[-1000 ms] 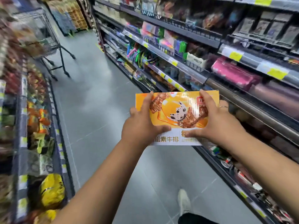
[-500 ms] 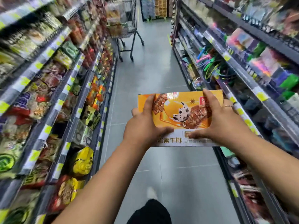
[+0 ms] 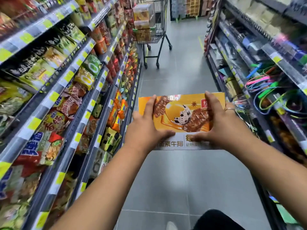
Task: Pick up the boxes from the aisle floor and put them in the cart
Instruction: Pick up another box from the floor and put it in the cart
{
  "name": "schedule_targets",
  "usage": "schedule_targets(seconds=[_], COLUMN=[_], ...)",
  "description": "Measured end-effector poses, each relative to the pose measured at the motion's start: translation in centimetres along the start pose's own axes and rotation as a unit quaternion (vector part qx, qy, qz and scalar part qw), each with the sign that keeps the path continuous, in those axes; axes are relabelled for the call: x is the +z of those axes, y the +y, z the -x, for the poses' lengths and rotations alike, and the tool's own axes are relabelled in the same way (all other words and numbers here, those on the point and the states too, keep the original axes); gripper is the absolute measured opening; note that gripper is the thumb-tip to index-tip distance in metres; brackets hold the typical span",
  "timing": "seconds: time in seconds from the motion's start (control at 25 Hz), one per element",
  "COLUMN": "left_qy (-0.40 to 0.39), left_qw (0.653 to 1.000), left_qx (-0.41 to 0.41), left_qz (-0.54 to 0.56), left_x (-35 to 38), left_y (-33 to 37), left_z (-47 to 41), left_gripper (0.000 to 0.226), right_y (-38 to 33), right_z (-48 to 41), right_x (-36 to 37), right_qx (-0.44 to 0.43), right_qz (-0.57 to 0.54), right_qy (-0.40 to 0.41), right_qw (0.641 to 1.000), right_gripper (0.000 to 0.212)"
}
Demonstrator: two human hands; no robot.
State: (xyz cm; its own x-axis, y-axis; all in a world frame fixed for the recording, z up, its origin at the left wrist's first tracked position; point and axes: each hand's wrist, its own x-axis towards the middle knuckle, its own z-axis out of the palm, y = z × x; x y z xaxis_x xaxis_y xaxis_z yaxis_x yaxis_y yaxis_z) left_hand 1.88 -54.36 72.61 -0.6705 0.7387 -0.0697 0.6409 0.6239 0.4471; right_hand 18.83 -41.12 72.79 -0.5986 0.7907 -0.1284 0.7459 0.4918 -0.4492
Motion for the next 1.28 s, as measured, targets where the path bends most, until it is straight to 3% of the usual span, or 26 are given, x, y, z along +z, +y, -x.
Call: schedule_targets(seconds=[0.8,1.28], left_qy=[0.056,0.033], left_qw=[0.995,0.999], left_qx=[-0.074,-0.027], left_qz=[0.043,0.006], left_x=[-2.0,-7.8], left_y=[2.8,-1.7], left_z=[-53.3,-89.8], left_gripper=[0.12,0.12], right_y=[-6.1,-16.3], right_z=[-56.9,-90.1], right_x=[-5.6,-4.9], right_qx=[-0.102,-0.056], right_qz=[0.037,0.018], right_qy=[-0.029,0.001], right_qw=[0.994,0.998], right_gripper=[0.133,0.132])
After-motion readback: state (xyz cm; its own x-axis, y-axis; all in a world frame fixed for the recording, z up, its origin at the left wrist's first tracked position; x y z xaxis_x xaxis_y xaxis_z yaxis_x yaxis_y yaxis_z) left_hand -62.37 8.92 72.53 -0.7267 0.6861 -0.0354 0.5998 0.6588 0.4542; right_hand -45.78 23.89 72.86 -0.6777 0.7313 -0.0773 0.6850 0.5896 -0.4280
